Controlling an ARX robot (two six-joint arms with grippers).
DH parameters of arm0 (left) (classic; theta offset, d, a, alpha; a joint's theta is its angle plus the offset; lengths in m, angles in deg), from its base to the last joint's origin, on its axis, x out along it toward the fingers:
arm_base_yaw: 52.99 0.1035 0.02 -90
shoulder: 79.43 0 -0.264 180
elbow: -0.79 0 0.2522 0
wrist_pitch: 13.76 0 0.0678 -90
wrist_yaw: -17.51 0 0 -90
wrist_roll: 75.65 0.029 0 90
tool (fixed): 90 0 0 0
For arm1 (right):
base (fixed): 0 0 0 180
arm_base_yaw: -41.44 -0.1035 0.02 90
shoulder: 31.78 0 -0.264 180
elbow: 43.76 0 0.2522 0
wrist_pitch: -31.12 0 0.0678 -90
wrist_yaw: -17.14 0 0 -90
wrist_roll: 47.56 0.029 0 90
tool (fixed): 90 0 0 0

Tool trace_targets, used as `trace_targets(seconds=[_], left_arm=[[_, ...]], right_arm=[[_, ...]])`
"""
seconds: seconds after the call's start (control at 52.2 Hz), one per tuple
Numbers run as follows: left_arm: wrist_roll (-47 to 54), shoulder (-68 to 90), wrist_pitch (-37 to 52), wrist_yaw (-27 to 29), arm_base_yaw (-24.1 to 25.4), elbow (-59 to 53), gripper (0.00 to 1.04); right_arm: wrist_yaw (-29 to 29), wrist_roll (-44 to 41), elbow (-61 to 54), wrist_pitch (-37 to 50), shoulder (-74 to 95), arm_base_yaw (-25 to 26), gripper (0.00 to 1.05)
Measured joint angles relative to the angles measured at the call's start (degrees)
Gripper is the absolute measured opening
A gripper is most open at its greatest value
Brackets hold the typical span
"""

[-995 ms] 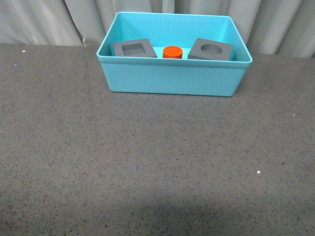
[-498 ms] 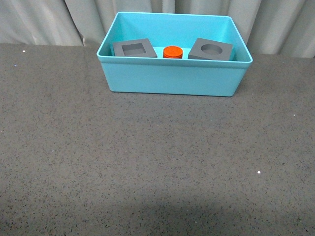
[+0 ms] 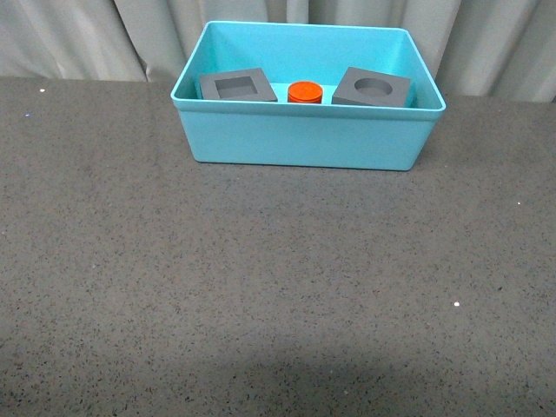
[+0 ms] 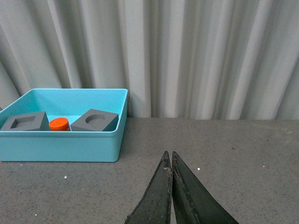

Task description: Place gray and orange parts in blue box

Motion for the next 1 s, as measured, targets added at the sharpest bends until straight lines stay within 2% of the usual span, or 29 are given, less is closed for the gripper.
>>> trace_targets(seconds=[0.038,0.077,0.344,0.919,0.938,0.995], left_arm=[[-0.02,-0.02,0.00,0.00,0.00,0.00,0.98],[-0.02,0.00,0.00,0.04,0.00,0.00,0.98],[0.00,-0.02,0.00,0.02,0.00,0.00,0.98],[0.00,-0.02,0.00,0.00,0.00,0.00,0.98],[-0.02,-0.02,0.00,0.00,0.00,0.00,0.98],[-0.02,-0.02,0.00,0.00,0.00,0.00,0.98]], right_arm=[[0.15,-0.02,0.00,-5.57,-3.89,0.00,0.00],[0.13,-0.02,0.00,-7.63,-6.12,0.00,0.00],[0.13,-0.04,0.00,-8.09,-7.93,0.00,0.01],[0.13,-0.02,0.00,-8.09,-7.93,0.00,0.95],[0.13,0.02,0.00,-8.09,-7.93,0.00,0.97],[0.13,0.00,0.00,-8.09,-7.93,0.00,0.94]])
